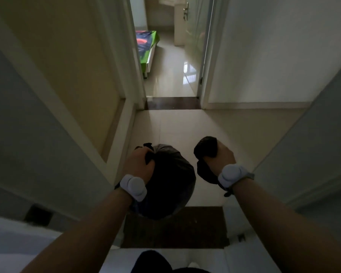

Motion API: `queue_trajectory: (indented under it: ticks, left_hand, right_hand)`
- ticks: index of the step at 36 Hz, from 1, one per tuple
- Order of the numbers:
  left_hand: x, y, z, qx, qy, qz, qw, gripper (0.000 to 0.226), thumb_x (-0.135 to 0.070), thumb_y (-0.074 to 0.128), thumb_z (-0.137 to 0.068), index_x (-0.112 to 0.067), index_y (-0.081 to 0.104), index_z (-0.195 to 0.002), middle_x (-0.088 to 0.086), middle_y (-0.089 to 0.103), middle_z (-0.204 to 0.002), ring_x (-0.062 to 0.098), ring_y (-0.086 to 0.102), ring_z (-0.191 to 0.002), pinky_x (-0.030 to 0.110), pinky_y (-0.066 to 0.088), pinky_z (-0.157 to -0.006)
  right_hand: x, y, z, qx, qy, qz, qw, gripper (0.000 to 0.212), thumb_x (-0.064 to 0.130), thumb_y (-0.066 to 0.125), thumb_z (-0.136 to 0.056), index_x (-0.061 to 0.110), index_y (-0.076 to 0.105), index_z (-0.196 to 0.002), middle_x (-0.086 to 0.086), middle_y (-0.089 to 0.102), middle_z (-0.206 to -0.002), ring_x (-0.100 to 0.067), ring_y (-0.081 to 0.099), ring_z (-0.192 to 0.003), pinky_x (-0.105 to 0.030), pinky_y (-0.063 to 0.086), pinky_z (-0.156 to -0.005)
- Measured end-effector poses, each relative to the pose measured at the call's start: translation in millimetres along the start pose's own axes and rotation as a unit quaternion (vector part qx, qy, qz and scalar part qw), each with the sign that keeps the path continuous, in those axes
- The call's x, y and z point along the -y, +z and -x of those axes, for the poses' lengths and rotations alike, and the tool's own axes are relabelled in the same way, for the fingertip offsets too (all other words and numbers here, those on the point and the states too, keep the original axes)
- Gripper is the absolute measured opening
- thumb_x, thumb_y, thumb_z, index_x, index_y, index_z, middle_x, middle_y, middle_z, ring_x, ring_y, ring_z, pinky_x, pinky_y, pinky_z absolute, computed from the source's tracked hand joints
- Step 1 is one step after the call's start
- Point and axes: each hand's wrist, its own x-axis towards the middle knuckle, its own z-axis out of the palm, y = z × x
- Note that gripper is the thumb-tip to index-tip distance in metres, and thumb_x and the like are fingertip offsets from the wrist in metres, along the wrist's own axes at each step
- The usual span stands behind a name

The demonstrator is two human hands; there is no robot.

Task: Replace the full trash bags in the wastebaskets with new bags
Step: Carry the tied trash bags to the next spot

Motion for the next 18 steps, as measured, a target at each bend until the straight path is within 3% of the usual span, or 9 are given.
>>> queue_trajectory:
  ticks: [5, 10, 14, 18]
  left_hand:
    - [7, 16, -79, -0.005, -0.015, 0.003, 1.000, 0.014, -0.009, 0.059, -0.084, -0.005, 0.063, -0.097, 0.015, 0.062, -0.097, 0.031, 0.057, -0.091, 0.025, 0.036, -0.073]
    - [11, 30, -158, 0.004, 0.014, 0.016, 1.000, 0.013, -0.012, 0.057, -0.086, -0.007, 0.062, -0.097, 0.013, 0.062, -0.096, 0.031, 0.057, -0.088, 0.029, 0.039, -0.074]
    - [6, 35, -235, 0.008, 0.053, 0.016, 0.998, 0.011, -0.012, 0.057, -0.086, -0.008, 0.061, -0.095, 0.012, 0.063, -0.091, 0.031, 0.057, -0.085, 0.027, 0.037, -0.070]
    - [-9, 42, -298, 0.008, 0.091, 0.008, 0.996, 0.010, -0.013, 0.057, -0.086, -0.009, 0.062, -0.094, 0.012, 0.062, -0.090, 0.032, 0.056, -0.084, 0.030, 0.039, -0.070]
  right_hand:
    - [6, 11, -78, 0.006, 0.005, 0.018, 1.000, 0.029, 0.026, 0.059, -0.087, 0.015, 0.057, -0.114, -0.011, 0.064, -0.106, -0.030, 0.059, -0.092, -0.025, 0.034, -0.071]
    - [14, 9, -141, -0.014, 0.024, 0.017, 0.999, 0.030, 0.026, 0.058, -0.087, 0.014, 0.057, -0.115, -0.011, 0.063, -0.105, -0.031, 0.059, -0.097, -0.024, 0.034, -0.073]
    - [28, 2, -197, -0.028, 0.057, 0.019, 0.998, 0.024, 0.033, 0.059, -0.086, 0.015, 0.056, -0.102, -0.005, 0.055, -0.085, -0.032, 0.059, -0.091, -0.027, 0.035, -0.072]
    - [34, -11, -239, -0.047, 0.059, -0.024, 0.997, 0.020, 0.041, 0.059, -0.087, 0.031, 0.048, -0.073, 0.007, 0.050, -0.071, -0.023, 0.054, -0.077, -0.025, 0.035, -0.071]
